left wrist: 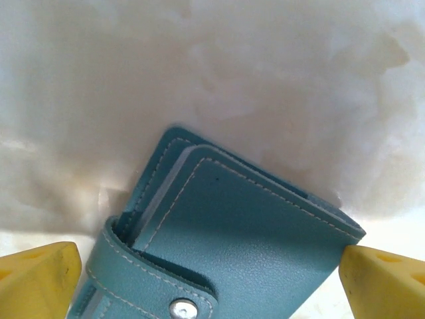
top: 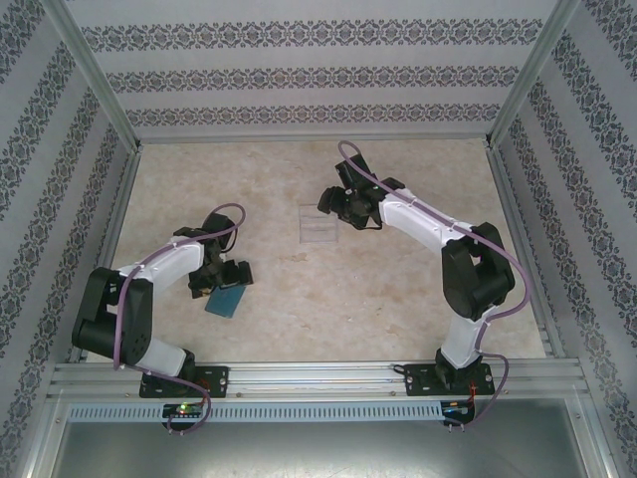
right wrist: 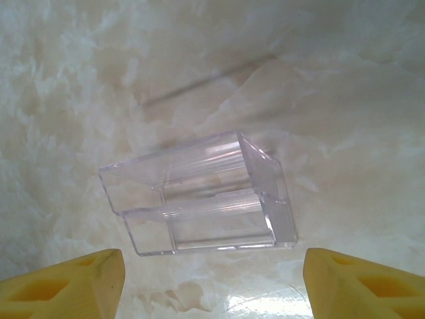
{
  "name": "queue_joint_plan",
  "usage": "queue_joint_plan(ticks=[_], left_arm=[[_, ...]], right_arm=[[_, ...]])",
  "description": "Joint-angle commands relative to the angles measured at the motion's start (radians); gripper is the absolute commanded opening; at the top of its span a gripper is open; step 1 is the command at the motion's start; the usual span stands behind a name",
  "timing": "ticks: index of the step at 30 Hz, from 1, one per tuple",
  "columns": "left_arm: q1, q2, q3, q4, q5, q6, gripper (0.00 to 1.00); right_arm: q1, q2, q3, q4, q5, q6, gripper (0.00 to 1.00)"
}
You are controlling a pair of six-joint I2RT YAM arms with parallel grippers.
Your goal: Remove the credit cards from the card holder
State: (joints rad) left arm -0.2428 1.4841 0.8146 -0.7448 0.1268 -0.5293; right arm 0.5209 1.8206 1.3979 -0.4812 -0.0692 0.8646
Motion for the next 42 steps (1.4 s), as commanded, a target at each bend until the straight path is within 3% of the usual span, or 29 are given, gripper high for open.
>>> queue_joint_plan(ticks=[1, 14, 25, 32, 35, 42], left_arm=[[-0.029, 0.033, -0.009, -0.019, 0.063, 0.031, 1.0], [-0.147, 0.035, 0.011, -0.08, 0.097, -0.008, 1.0], [-0.185, -0.054, 0.0, -0.078, 0.163, -0.048, 1.0], [-0.229, -0.016, -0.01, -0.072, 0.191, -0.057, 1.0], [-0.261, 0.001, 0.003, -0.093, 0.169, -0.067, 1.0], [-0.285, 0.028, 0.065, -0.194, -0.033, -0.114, 1.0]], right_arm=[[-0.002, -0.043, -0.023, 0.01, -0.014, -0.003, 0.72], [-0.001, -0.062, -0.051, 0.009, -0.014, -0.001, 0.75], [-0.002, -0.07, -0.069, 0.015, -0.018, -0.009, 0.78], [-0.004, -0.064, -0.077, 0.02, -0.027, -0.01, 0.78], [-0.005, -0.063, -0.079, 0.021, -0.027, -0.012, 0.79], [-0.01, -0.055, -0.091, 0.023, -0.027, -0.013, 0.79]])
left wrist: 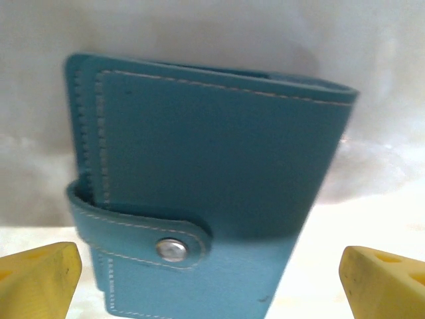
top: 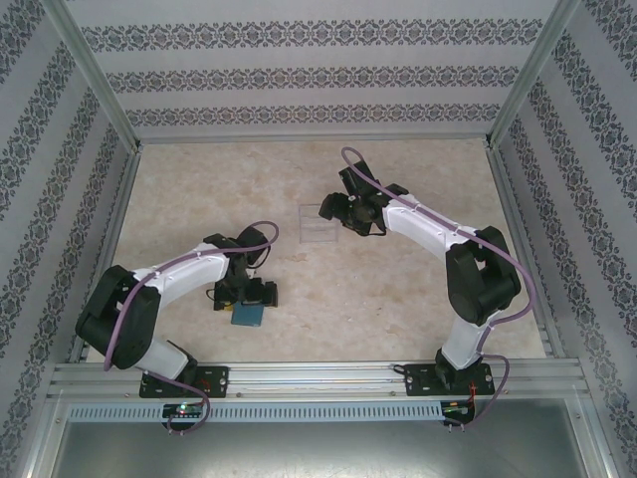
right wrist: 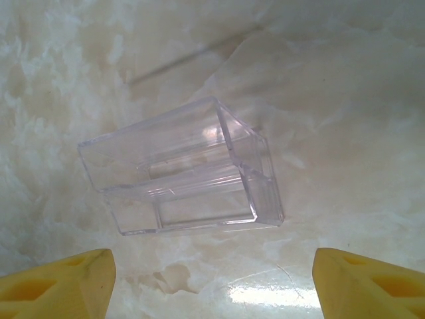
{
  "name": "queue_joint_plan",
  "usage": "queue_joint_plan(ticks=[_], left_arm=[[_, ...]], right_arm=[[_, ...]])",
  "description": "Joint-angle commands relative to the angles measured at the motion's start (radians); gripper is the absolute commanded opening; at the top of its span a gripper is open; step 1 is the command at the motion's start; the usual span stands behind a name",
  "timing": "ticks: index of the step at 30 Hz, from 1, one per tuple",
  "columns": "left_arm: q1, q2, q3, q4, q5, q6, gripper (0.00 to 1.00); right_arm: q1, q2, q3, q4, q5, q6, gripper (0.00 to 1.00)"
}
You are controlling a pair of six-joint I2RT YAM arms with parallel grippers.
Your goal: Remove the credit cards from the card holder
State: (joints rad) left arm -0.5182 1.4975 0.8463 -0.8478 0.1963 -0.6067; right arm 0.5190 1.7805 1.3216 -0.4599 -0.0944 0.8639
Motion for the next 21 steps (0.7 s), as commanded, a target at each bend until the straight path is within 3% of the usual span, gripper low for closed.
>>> queue_joint_plan(ticks=[1, 21], left_arm=[[-0.01, 0.021, 0.04, -0.093, -0.114, -0.037, 1.0], [0.023, 0.14, 0.049, 0.016, -0.02, 0.033, 0.98]], right_arm=[[-0.008, -0.016, -0.015, 0.003, -0.002, -0.012, 0.79], [-0.016, -0.024, -0.01, -0.019, 0.01, -0.016, 0.79]])
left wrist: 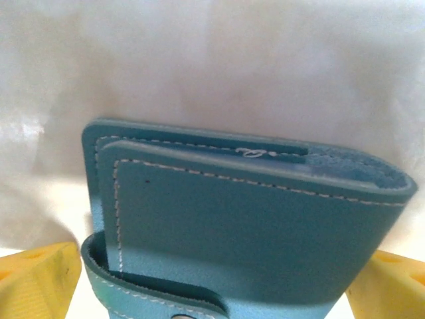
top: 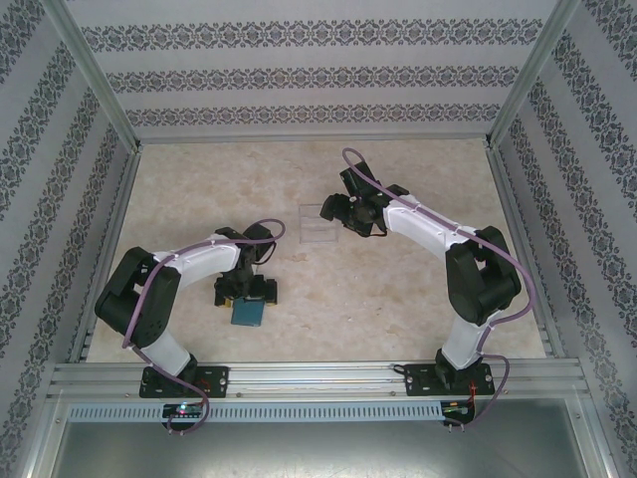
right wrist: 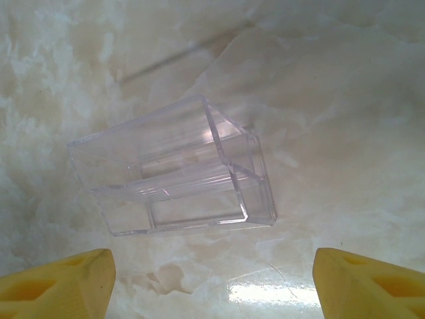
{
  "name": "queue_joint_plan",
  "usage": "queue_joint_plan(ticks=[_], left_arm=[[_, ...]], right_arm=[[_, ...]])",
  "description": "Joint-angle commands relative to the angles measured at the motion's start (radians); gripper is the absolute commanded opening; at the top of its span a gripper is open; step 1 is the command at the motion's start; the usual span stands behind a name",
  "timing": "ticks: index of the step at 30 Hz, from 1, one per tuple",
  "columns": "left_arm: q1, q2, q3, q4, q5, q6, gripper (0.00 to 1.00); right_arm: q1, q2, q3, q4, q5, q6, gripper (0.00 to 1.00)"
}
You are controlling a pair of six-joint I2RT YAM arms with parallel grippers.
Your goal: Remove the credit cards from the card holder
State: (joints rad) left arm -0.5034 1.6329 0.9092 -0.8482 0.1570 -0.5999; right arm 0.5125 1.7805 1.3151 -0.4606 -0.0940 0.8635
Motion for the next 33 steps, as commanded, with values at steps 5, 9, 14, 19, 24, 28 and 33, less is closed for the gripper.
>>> queue_joint_plan(ticks=[5, 9, 14, 19, 24, 28, 33], left_arm=[[0.009, -0.013, -0.013, 0.02, 0.029, 0.018, 0.91], [0.003, -0.018, 0.006, 0.007, 0.031, 0.007, 0.85], [-0.037, 0.003, 0.051, 0.012, 0.051, -0.029, 0.8], [-0.093, 0.038, 0.113, 0.02, 0.049, -0.077, 0.79], [-0.158, 0.109, 0.203, 0.018, 0.033, -0.127, 0.78], [-0.219, 0.196, 0.296, 0.014, 0.022, -0.173, 0.78], [-0.273, 0.289, 0.402, 0.005, 0.02, -0.212, 0.78]], right_arm=[[-0.009, -0.033, -0.007, -0.021, 0.008, -0.015, 0.79], [-0.012, -0.05, -0.021, -0.024, 0.011, -0.014, 0.79], [-0.02, -0.084, -0.06, -0.018, 0.016, -0.013, 0.79], [-0.038, -0.127, -0.108, -0.018, 0.009, -0.028, 0.79], [-0.076, -0.19, -0.175, -0.025, -0.008, -0.062, 0.77], [-0.114, -0.248, -0.231, -0.035, -0.024, -0.097, 0.77], [-0.143, -0.307, -0.291, -0.041, -0.044, -0.126, 0.77]])
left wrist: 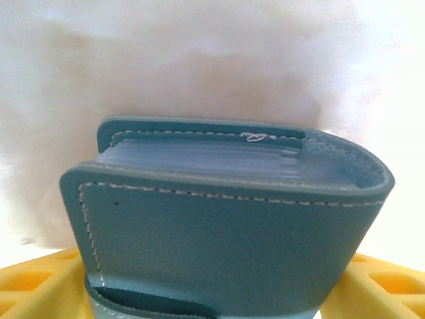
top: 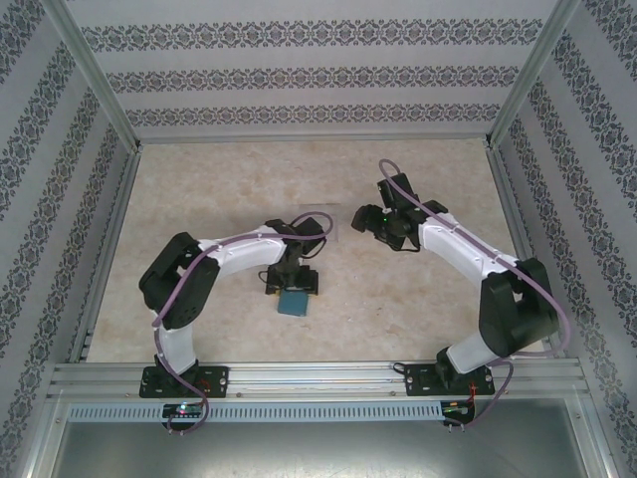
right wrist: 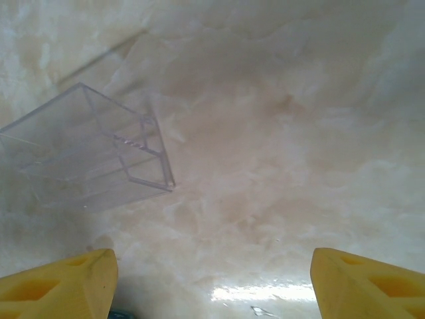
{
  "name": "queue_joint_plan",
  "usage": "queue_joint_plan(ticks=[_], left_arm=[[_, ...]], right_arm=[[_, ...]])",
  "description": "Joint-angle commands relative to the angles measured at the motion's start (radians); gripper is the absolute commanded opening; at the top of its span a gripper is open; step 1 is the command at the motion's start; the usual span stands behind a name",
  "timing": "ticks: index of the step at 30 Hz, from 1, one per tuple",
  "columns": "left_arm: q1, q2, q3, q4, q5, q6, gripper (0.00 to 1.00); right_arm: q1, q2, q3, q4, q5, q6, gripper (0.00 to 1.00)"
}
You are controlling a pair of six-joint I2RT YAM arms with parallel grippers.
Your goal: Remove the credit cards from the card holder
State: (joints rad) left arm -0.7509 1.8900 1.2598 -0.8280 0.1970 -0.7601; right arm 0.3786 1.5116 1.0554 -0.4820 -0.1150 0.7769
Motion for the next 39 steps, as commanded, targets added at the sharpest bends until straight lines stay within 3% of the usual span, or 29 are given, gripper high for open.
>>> queue_joint_plan(ticks=[1, 9, 13, 25, 32, 39], left_arm=[[-0.032, 0.049, 0.071, -0.019, -0.02, -0.057, 0.78], [-0.047, 0.101, 0.131, -0.02, -0.012, -0.077, 0.79], [-0.045, 0.095, 0.141, -0.032, -0.027, -0.075, 0.84], [-0.007, -0.051, 0.078, -0.006, -0.029, -0.047, 0.83], [0.041, -0.145, -0.005, 0.046, 0.02, -0.01, 0.78], [0.1, -0.211, -0.086, 0.115, 0.097, 0.032, 0.72]], right_arm=[[-0.012, -0.047, -0.042, -0.018, -0.028, -0.042, 0.77], [-0.018, -0.087, -0.099, -0.007, -0.062, -0.048, 0.77], [-0.016, -0.104, -0.12, -0.005, -0.076, -0.047, 0.77], [0.021, -0.144, -0.163, 0.028, -0.208, -0.038, 0.77], [0.048, -0.152, -0.241, 0.155, -0.346, 0.0, 0.69], [0.112, -0.131, -0.309, 0.296, -0.397, 0.04, 0.57]])
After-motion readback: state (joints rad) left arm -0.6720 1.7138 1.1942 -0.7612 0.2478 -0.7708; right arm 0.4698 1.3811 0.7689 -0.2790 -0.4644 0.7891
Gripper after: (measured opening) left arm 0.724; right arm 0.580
